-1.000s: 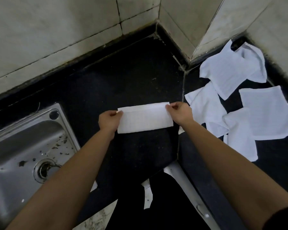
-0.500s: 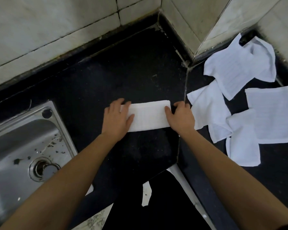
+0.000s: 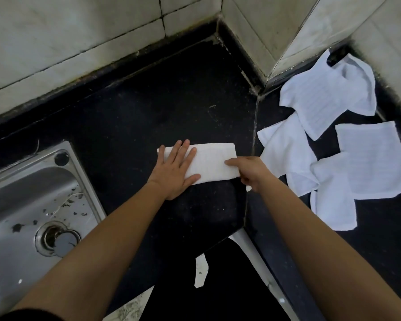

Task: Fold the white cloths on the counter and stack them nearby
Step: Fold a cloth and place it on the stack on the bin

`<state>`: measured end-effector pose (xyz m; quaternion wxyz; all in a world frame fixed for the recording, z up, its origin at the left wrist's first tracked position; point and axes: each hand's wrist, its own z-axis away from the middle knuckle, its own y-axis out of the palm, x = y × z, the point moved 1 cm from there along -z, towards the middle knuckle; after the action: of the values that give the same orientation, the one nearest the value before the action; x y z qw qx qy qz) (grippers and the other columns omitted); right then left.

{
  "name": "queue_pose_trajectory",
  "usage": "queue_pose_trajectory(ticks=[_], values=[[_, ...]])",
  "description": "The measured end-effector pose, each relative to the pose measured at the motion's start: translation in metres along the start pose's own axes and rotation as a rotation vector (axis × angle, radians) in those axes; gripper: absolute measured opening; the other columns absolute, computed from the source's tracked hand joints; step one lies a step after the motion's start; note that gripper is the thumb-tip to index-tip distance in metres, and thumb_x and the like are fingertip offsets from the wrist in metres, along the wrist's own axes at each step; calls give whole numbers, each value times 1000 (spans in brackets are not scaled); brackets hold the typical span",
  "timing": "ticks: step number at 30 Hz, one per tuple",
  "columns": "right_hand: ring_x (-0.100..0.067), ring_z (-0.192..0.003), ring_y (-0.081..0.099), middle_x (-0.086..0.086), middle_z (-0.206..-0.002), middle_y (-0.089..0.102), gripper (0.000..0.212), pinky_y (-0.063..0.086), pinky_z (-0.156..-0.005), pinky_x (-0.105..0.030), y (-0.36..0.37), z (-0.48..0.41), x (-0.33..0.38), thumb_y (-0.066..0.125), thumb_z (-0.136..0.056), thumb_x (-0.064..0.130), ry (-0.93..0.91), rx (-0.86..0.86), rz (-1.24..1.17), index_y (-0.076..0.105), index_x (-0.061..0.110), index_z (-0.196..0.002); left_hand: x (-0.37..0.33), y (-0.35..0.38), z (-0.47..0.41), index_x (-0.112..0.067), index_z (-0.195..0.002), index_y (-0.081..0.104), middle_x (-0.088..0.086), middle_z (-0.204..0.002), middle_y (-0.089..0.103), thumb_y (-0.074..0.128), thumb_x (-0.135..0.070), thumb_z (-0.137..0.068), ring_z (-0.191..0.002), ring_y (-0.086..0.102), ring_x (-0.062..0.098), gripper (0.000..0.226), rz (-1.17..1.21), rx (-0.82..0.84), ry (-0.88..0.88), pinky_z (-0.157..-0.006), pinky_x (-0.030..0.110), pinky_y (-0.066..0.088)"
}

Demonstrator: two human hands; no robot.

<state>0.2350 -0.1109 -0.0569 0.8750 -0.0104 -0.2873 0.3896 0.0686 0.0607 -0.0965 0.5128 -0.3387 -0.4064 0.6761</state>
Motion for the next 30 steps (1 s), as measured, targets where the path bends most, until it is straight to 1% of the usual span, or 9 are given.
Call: queue_pose_trajectory(ticks=[3,5,8,12,15,18,22,27,30], values=[[-16,-80,62,1,-93,67,28,44,-65,-28,1,6,3,77,-79,31,55,21,-155,65,15,-99,-2,-9,10,-21,-157,-7,8,-164,-14,8,-67,-95,-151,-12,26,79,158,-85,-92,-120,59,1],[-14,-86,63,3,-98,67,20,45,-68,-28,5,10,8,75,-81,32,-4,-11,-195,66,21,-95,4,-15,22,-17,-156,16,11,-164,12,27,-56,-101,-149,12,29,68,379,-296,-295,-118,55,15],[-4,-87,61,16,-92,67,7,45,-68,-23,20,23,19,68,-82,33,-282,-169,-2,68,31,-89,34,-10,42,-10,-136,48,16,-129,57,46,-33,-100,-118,53,32,43,743,-532,-659,-97,43,40],[-7,-73,64,10,-85,69,27,49,-61,-23,63,44,34,62,-84,31,-564,-310,305,67,24,-110,69,7,59,-8,-124,54,10,-111,62,54,-24,-98,-105,61,30,30,1212,-343,-880,-86,32,45],[-24,-90,67,-4,-105,70,36,53,-71,-30,109,51,39,60,-88,31,-630,-280,489,64,20,-122,74,10,64,-17,-118,56,6,-114,62,57,-29,-98,-97,60,21,24,1409,-300,-856,-86,33,48],[-27,-104,63,-8,-119,64,41,47,-78,-31,149,50,27,57,-94,33,-611,-68,699,58,13,-130,79,9,66,-21,-114,57,4,-113,61,55,-32,-98,-93,58,14,19,1457,-304,-842,-79,27,46],[-20,-106,59,-5,-122,57,56,46,-86,-28,156,48,5,59,-95,45,-622,131,713,50,12,-139,80,10,65,-19,-119,57,3,-114,61,54,-34,-98,-101,58,16,25,1463,-295,-855,-91,33,48],[-1,-81,59,-1,-109,66,28,50,-80,-15,112,42,-8,61,-95,25,-709,-92,472,67,19,-121,74,9,61,-17,-108,59,3,-105,63,62,-34,-94,-94,62,19,23,1381,-313,-851,-79,31,51],[-12,-87,62,-4,-109,65,24,54,-86,-32,90,36,-11,59,-96,22,-703,-180,450,68,18,-118,58,4,63,-19,-99,59,3,-101,62,61,-36,-93,-91,61,20,18,1162,-420,-746,-77,35,51]])
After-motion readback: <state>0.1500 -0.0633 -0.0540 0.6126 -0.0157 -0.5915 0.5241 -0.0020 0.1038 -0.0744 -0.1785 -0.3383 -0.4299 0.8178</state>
